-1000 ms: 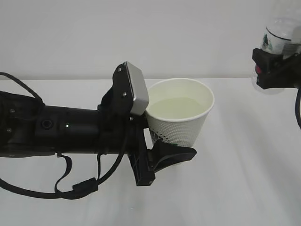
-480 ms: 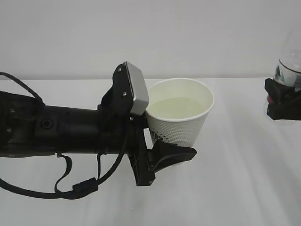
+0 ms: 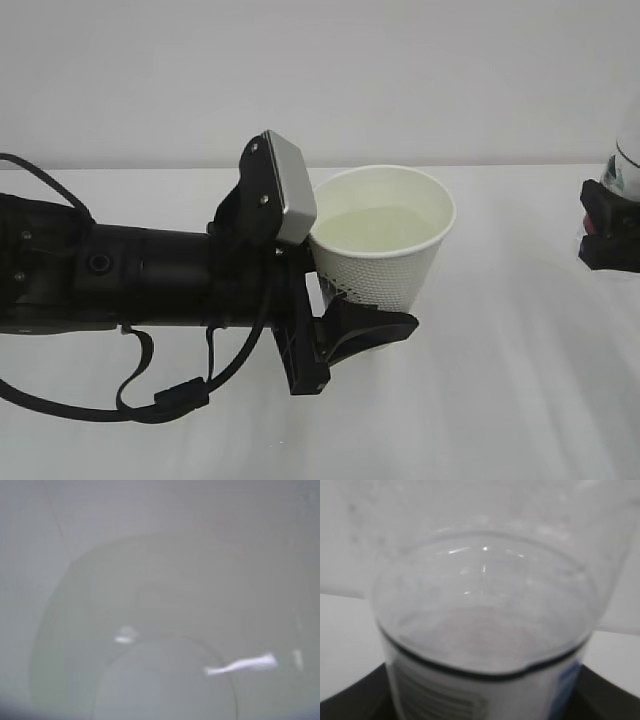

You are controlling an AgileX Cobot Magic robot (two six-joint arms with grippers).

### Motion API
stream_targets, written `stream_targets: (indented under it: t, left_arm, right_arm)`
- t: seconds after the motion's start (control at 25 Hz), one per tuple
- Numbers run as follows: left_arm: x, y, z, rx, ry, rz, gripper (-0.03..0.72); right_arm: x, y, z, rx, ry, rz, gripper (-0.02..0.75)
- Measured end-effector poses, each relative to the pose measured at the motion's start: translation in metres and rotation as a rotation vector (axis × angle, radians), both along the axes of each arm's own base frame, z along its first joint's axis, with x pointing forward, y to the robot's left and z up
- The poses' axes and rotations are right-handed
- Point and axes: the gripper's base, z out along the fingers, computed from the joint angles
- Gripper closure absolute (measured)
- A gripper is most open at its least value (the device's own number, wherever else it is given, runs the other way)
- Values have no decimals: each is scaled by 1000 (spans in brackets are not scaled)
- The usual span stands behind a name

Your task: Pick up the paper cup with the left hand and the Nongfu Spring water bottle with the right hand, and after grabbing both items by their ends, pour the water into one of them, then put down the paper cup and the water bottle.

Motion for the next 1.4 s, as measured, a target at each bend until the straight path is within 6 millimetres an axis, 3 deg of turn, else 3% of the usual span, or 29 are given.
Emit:
stream_targets:
  t: [0.48, 0.84, 1.4]
  left_arm:
    - [-1, 0, 1, -10, -1, -7, 166]
    - [1, 0, 2, -29, 13, 21, 166]
    - [23, 10, 2, -80, -15, 212, 166]
  right_arm:
    - [10, 0, -26, -4, 58, -3, 258]
    - [17, 1, -25, -5, 47, -3, 258]
    - [17, 1, -25, -5, 47, -1, 259]
